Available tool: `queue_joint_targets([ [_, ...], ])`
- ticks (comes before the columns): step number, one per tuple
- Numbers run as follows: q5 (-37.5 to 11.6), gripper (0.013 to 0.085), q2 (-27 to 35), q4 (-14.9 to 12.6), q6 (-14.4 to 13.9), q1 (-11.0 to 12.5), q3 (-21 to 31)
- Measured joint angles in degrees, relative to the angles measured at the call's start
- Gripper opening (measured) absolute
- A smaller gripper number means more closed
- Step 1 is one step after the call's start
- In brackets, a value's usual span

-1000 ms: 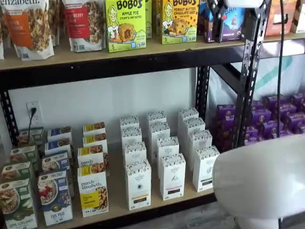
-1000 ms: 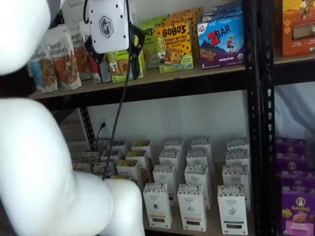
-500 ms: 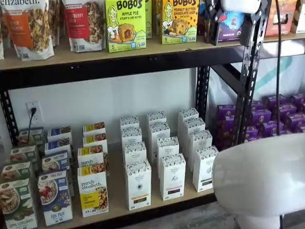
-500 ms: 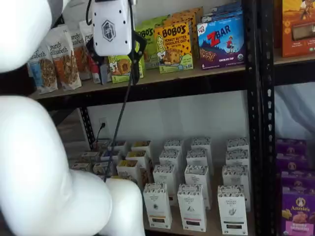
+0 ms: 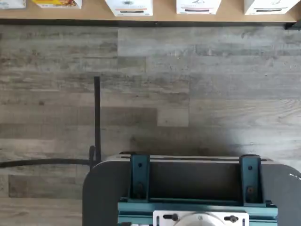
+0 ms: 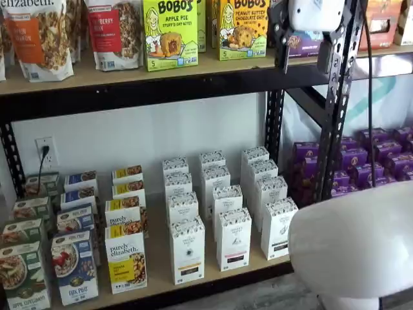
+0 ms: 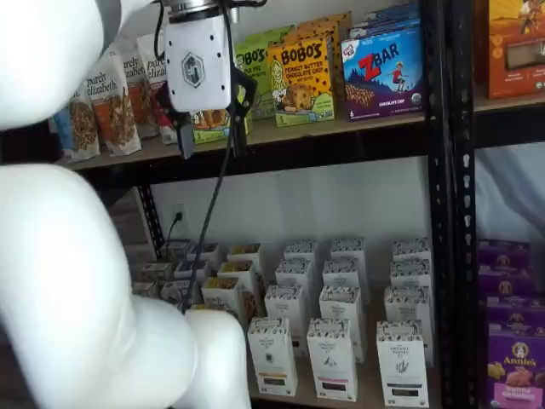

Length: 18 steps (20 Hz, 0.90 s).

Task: Pick up the white box with a yellow strip in the middle, on the bottom shelf, the fourth box from the left

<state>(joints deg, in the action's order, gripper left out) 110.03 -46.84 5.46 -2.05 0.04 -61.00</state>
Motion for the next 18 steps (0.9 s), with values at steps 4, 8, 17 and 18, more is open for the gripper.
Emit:
queue_joint_targets([
  [4, -3.0, 0.085, -0.3, -0.4, -1.9, -2.2, 2.8],
  [8, -6.8, 0.085, -1.0, -0.7, -3.6, -4.2, 6.7],
  [17, -16.1, 0.085, -2.2, -3.2, -7.4, -8.8, 16.3],
  [18, -17.3, 0.085, -2.2, -3.4, -7.8, -9.3, 17.4],
])
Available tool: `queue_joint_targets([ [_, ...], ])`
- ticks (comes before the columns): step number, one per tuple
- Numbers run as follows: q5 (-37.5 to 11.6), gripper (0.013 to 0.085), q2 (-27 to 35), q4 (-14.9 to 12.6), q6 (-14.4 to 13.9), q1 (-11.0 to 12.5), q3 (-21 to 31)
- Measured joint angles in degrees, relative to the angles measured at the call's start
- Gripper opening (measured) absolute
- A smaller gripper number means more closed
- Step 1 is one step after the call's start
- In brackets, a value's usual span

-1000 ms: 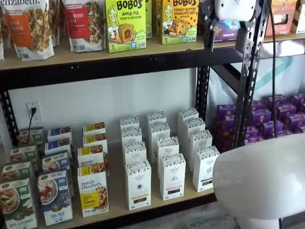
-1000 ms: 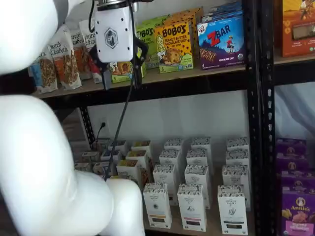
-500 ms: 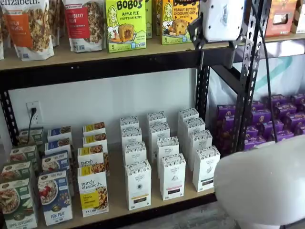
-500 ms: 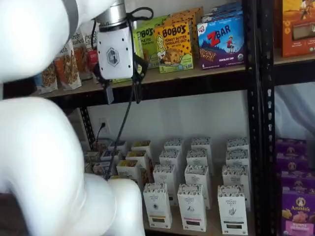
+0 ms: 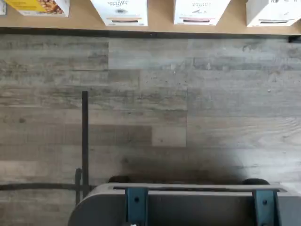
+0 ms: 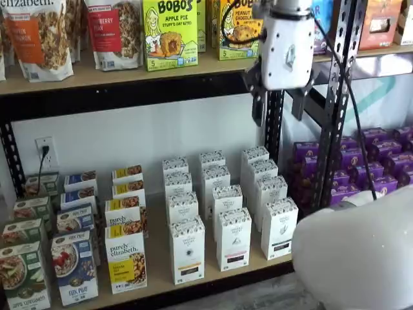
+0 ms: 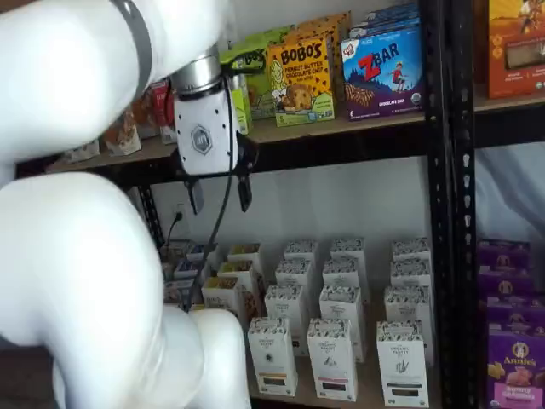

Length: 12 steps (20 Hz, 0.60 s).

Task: Pick up the white box with a yellow strip in the middle, on the bottom shelf, the fourth box from the left

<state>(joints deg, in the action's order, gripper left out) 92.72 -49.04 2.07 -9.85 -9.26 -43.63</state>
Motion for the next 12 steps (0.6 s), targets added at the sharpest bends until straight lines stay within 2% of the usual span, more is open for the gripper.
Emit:
queue_joint_targets([
  [7, -7.2, 0.085, 0.9, 0.4, -2.5, -2.7, 5.7],
  [12, -14.2, 0.085, 1.2, 0.8, -4.7, -5.1, 9.6],
])
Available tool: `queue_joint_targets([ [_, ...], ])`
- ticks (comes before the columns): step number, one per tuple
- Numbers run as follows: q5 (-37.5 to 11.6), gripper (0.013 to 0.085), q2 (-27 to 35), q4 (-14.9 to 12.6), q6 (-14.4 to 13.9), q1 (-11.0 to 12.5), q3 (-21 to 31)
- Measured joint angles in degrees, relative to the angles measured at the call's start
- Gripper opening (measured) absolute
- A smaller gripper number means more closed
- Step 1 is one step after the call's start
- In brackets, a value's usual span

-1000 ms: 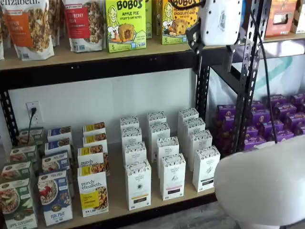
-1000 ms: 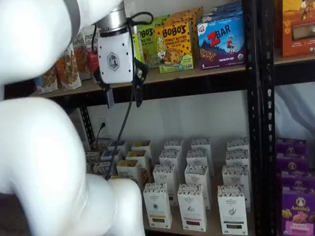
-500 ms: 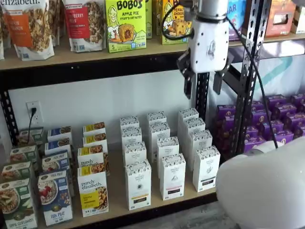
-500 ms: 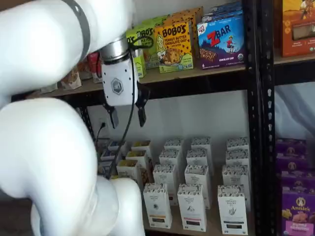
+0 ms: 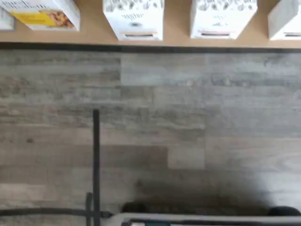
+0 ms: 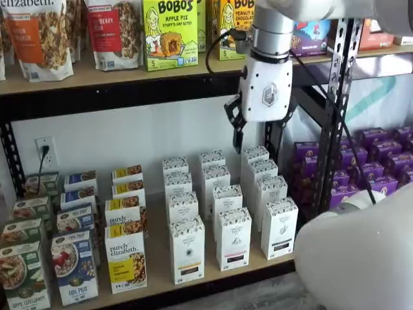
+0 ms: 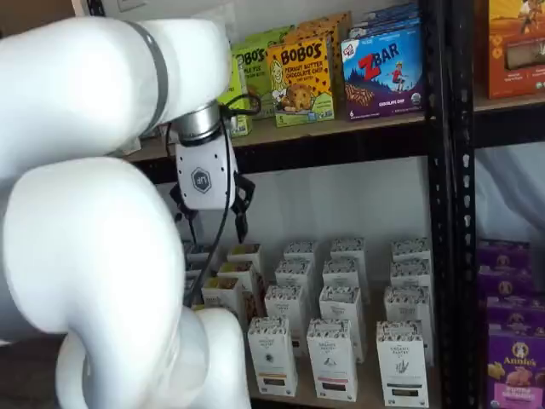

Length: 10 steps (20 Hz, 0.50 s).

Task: Pick up the white box with a yellow strip in the middle, on the bottom shelf, the fourth box from the left

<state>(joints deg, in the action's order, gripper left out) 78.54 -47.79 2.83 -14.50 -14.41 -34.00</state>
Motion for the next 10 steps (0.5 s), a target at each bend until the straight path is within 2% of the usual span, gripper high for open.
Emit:
queue_joint_targets([
  [6, -7.8, 0.085, 4.3, -0.4, -3.2, -3.4, 3.3],
  [10, -11.9, 0.085, 7.4, -0.6, -4.3, -4.6, 4.4],
])
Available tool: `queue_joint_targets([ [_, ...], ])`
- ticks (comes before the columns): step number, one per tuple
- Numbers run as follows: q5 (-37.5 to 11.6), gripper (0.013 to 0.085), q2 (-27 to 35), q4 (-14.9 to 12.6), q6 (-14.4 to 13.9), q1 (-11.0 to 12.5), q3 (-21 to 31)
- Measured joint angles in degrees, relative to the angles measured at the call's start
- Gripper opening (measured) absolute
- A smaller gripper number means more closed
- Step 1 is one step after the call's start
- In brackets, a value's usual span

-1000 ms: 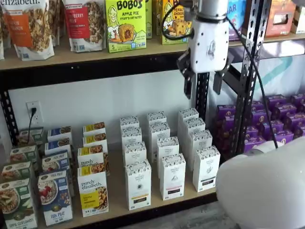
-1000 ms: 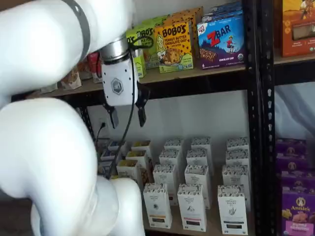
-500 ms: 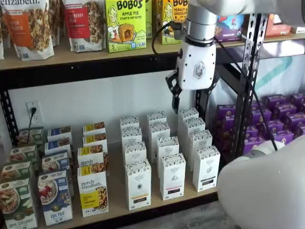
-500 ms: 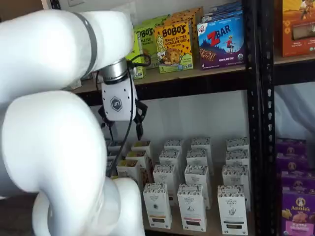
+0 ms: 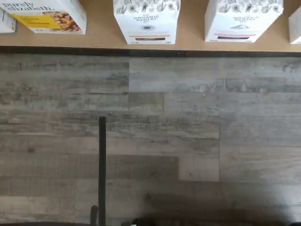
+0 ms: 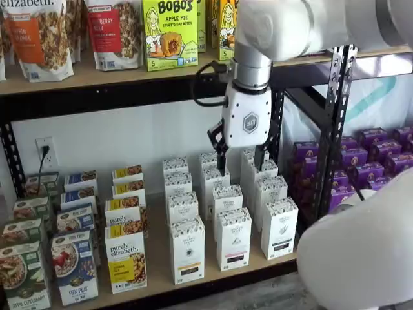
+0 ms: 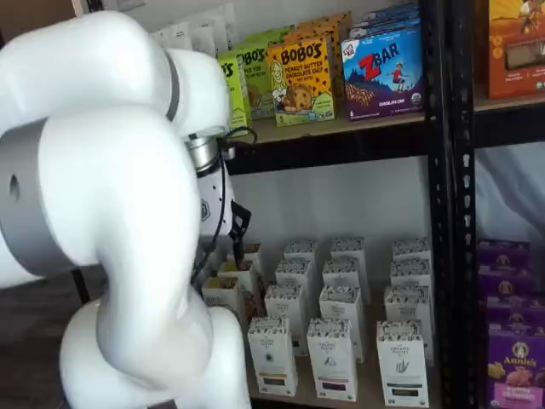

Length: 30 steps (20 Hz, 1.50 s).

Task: Pick up the white box with a yellow strip in the middle, on the bottom shelf, the fourth box from the left

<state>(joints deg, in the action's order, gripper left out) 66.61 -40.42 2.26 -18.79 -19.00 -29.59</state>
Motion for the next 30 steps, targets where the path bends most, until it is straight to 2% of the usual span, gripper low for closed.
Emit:
queue_joint_targets([
  [9, -8.3, 0.085, 6.8, -0.7, -1.9, -1.9, 1.1],
  [16, -17.1, 0.085, 12.7, -3.3, -5.0, -3.5, 2.1],
  [24, -25.1, 0.085, 19.9, -4.0, -5.9, -3.9, 2.4],
  [30, -32.2, 0.085, 25.7, -3.2, -4.8, -3.4, 2.5],
])
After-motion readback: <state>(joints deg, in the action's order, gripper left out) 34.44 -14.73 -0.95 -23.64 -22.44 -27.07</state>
